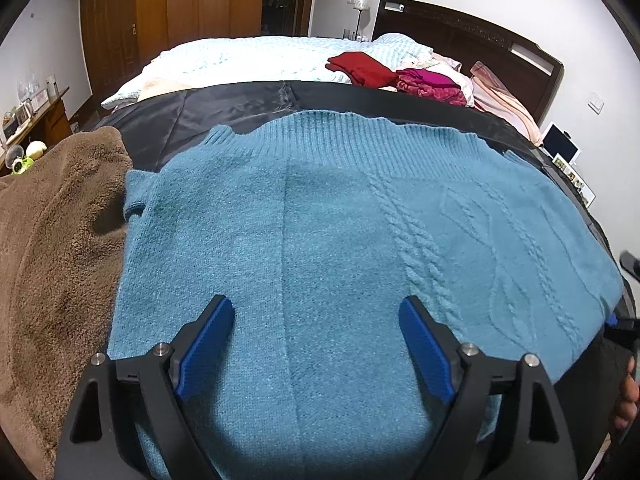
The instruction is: Fold clothes
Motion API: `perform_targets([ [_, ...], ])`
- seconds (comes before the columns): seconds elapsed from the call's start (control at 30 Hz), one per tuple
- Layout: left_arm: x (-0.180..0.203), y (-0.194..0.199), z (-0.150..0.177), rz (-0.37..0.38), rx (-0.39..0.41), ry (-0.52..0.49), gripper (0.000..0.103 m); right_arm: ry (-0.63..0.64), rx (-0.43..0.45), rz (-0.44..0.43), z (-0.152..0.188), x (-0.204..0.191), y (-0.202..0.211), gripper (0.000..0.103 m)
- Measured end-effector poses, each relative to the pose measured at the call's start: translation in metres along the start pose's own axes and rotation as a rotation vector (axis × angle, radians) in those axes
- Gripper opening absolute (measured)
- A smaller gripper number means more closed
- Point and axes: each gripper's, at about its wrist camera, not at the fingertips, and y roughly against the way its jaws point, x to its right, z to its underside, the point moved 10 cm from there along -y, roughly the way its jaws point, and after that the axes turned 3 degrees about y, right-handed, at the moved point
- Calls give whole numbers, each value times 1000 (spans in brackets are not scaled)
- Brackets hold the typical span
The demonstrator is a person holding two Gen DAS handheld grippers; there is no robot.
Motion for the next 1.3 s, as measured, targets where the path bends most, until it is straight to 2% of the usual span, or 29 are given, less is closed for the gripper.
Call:
perform_targets([
  [0.1, 1, 0, 0, -4, 3, -4, 89, -51, 33, -41, -9, 2, -5, 102],
  [0.2, 1, -1, 0, -2, 5, -4, 89, -64, 54, -39, -11, 1, -6, 101],
  [0.4, 2, -1, 0, -3, 8, -5, 89, -110, 126, 63, -19, 22, 11, 99],
  [0.53, 3, -1, 1, -5, 9, -5, 90, -42, 102, 113, -16, 15, 2, 98],
  [0.6, 4, -1, 1, -5, 10, -5, 90, -24, 100, 129, -13, 14, 2, 82],
  [0.63, 4, -1, 1, -5, 10, -4, 90, -26, 96, 137, -11, 15, 1, 58],
  [0.67, 4, -1, 1, -5, 11, -4, 90, -31, 91, 140, -10, 18, 0, 42],
  [0.8, 5, -2, 2, -6, 14, -7, 90, -36, 99, 109, -9, 21, -2, 38],
  [1.07, 5, -1, 2, 8, 1, -3, 91, 179, 210, 180, -16, -24, 20, 34],
  [1.2, 5, 1, 0, 50, -38, 23, 91, 264, 250, 193, -17, -47, 29, 31],
  [1.3, 9, 7, -6, 121, -86, 64, 91, 319, 274, 201, -19, -58, 28, 31],
])
